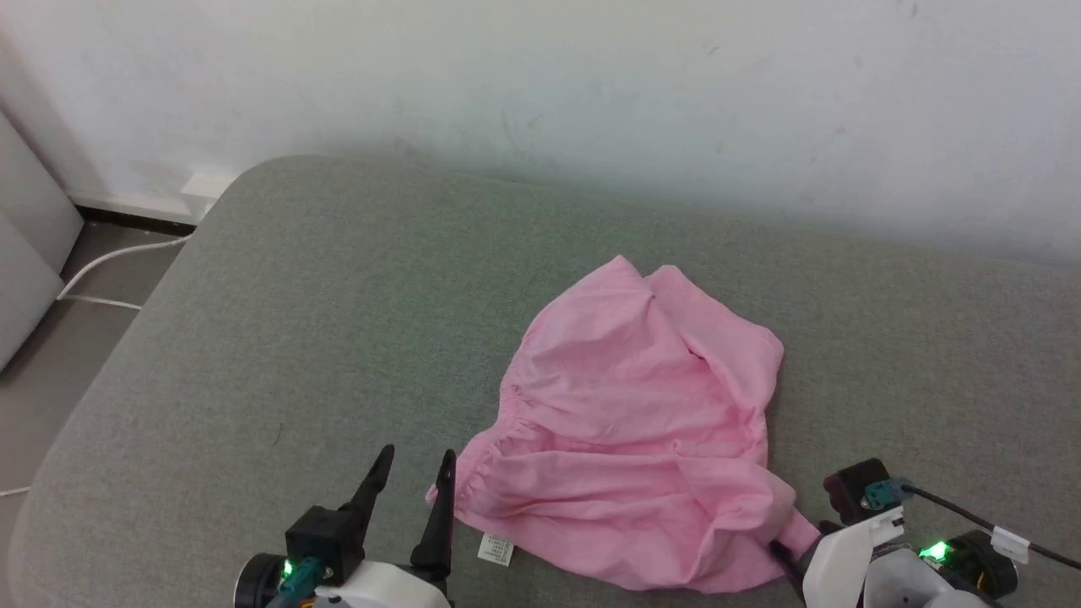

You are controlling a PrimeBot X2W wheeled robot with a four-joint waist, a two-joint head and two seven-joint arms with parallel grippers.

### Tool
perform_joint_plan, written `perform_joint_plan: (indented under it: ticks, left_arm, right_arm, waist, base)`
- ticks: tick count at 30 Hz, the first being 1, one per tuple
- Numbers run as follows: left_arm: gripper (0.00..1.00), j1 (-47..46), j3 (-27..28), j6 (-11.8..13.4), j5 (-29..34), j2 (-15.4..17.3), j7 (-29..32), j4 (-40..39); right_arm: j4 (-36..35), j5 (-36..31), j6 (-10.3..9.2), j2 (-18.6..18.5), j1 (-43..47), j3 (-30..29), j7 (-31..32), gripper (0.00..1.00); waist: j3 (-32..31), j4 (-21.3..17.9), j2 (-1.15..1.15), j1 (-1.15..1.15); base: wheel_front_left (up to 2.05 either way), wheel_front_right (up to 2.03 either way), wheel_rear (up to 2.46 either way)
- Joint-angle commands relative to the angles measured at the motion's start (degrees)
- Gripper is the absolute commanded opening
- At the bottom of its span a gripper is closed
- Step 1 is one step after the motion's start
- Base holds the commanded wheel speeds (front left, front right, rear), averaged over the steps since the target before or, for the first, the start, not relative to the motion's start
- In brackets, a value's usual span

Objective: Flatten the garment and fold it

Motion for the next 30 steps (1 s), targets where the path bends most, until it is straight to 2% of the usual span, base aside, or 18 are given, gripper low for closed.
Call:
perform_joint_plan:
  ticks: [1,2,3,4,5,10,15,19,23,27,28,29,30]
  left_arm:
    - [1.0,-0.5,0.1,-0.5,0.4,-0.1,-0.3,0.1]
    - [1.0,-0.5,0.2,-0.6,0.6,-0.2,-0.3,0.2]
    - [1.0,-0.5,0.3,-0.7,0.7,-0.3,-0.3,0.4]
    - [1.0,-0.5,0.4,-0.8,0.8,-0.4,-0.3,0.6]
    - [1.0,-0.4,0.5,-0.9,0.9,-0.4,-0.3,0.8]
    - [1.0,0.5,1.1,-1.2,1.2,-0.4,-0.3,1.8]
    - [1.0,1.2,1.5,-1.4,1.6,-0.8,-0.3,2.3]
    - [1.0,1.2,1.7,-1.7,1.9,-1.2,-0.3,2.5]
    - [1.0,0.9,1.7,-2.2,2.1,-1.7,-0.3,3.0]
    - [1.0,0.4,1.8,-2.6,2.3,-2.4,-0.3,3.5]
    - [1.0,0.2,1.8,-2.7,2.4,-2.6,-0.3,3.6]
    - [1.0,0.0,1.9,-2.8,2.5,-2.7,-0.3,3.7]
    - [1.0,-0.2,1.9,-3.0,2.6,-2.8,-0.3,3.9]
  right_arm:
    - [0.7,0.3,-0.05,-0.3,-0.9,0.4,0.0,1.0]
    - [1.5,0.3,-0.05,-0.4,-1.3,0.8,-0.3,1.0]
    - [2.2,0.4,-0.05,-0.5,-1.6,0.9,-0.6,0.5]
    - [2.9,0.5,-0.05,-0.4,-1.8,0.6,-1.1,0.11]
    - [3.5,0.6,-0.05,-0.3,-1.9,0.3,-1.6,0.0]
    - [3.3,2.3,-0.05,0.9,-1.8,-4.1,-5.3,0.0]
    - [-1.0,4.9,-0.05,2.0,1.3,-11.2,-6.7,0.0]
    - [-5.3,3.7,-0.05,3.4,5.5,-18.2,-4.9,0.0]
    - [-8.7,0.7,-0.05,7.4,9.7,-25.9,-0.6,0.0]
    - [-11.3,-1.3,-0.05,9.8,12.6,-27.7,3.4,0.0]
    - [-12.0,-1.3,-0.05,10.0,12.7,-27.4,3.3,0.1]
    - [-12.6,-1.3,-0.05,10.2,12.5,-27.2,2.9,1.0]
    - [-13.3,-1.5,-0.05,10.3,12.2,-26.8,2.1,1.0]
  waist:
    - [0.4,0.3,0.0,0.0]
    - [0.5,0.4,0.0,0.0]
    - [0.5,0.5,0.0,0.0]
    - [0.5,0.5,0.0,0.0]
    - [0.6,0.4,0.0,0.0]
    - [0.0,-1.6,0.0,0.0]
    - [-0.9,-5.0,0.0,0.0]
    - [-0.9,-8.1,0.0,0.0]
    - [-0.5,-10.5,0.0,0.0]
    - [0.2,-11.8,0.0,0.0]
    - [0.3,-12.0,0.0,0.0]
    - [0.5,-12.1,0.0,0.0]
    - [0.6,-12.1,0.0,0.0]
  base:
    - [0.0,0.0,0.0]
    - [0.0,0.0,0.0]
    - [0.0,0.0,0.0]
    - [0.0,0.0,0.0]
    - [0.0,0.0,0.0]
    - [0.0,0.0,0.0]
    - [0.0,0.0,0.0]
    - [0.0,0.0,0.0]
    - [0.0,0.0,0.0]
    - [0.0,0.0,0.0]
    - [0.0,0.0,0.0]
    - [0.0,0.0,0.0]
    - [0.0,0.0,0.0]
